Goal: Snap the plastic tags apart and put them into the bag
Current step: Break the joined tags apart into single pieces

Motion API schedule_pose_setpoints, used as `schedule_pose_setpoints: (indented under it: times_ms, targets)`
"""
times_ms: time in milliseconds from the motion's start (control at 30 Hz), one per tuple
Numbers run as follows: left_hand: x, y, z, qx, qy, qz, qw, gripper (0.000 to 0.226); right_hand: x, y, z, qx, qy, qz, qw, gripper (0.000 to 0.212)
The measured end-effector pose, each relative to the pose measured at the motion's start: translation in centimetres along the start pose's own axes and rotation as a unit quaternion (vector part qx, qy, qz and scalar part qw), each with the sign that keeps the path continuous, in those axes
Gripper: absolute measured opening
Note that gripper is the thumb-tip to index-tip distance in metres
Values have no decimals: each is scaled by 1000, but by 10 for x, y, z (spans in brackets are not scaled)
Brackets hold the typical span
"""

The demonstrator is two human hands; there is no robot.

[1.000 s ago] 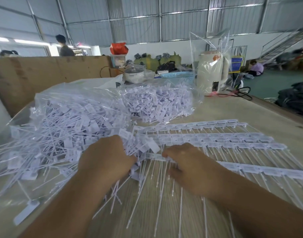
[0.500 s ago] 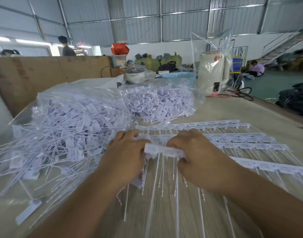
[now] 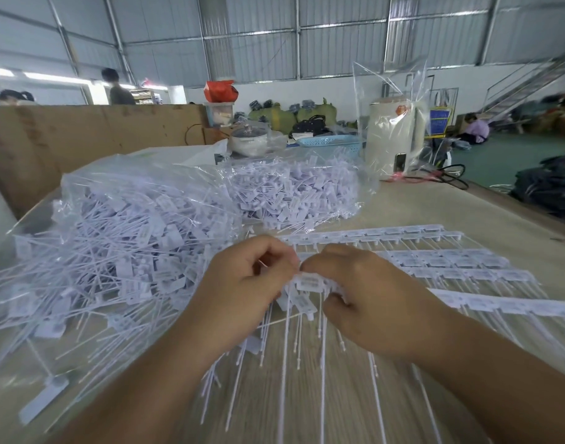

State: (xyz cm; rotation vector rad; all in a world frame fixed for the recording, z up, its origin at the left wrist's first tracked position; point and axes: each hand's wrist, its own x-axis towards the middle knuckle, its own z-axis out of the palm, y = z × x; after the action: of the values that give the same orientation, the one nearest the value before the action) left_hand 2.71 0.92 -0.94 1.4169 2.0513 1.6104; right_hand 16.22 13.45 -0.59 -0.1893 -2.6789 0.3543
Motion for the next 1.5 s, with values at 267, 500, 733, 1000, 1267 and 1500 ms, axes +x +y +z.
schedule_pose_setpoints:
  times_ms: [267,500,733,1000,1267,1500]
  targets:
    - [1,2,-3,-54,-83,-78,992,23,-1,-2,-7,28,-2,-18,999,37]
    - [-1,-2,1,-9,-130,-67,989,25,-3,1,-10,93,-63,31,993,9]
    - [-2,0,3,28,-177,-117,977,35,-1,0,-9,18,-82,28,996,19]
    - [0,-1,7,-82,-113,-134,981,39,-2,-6,-4,-21,-13,54,998,25]
    - [1,-2,9,-186,-70,-138,970,33,-1,-13,1,-45,46,47,997,41]
    - [-2,5,19,-289,-32,-141,946,38,1,-18,1,-15,127,49,991,32]
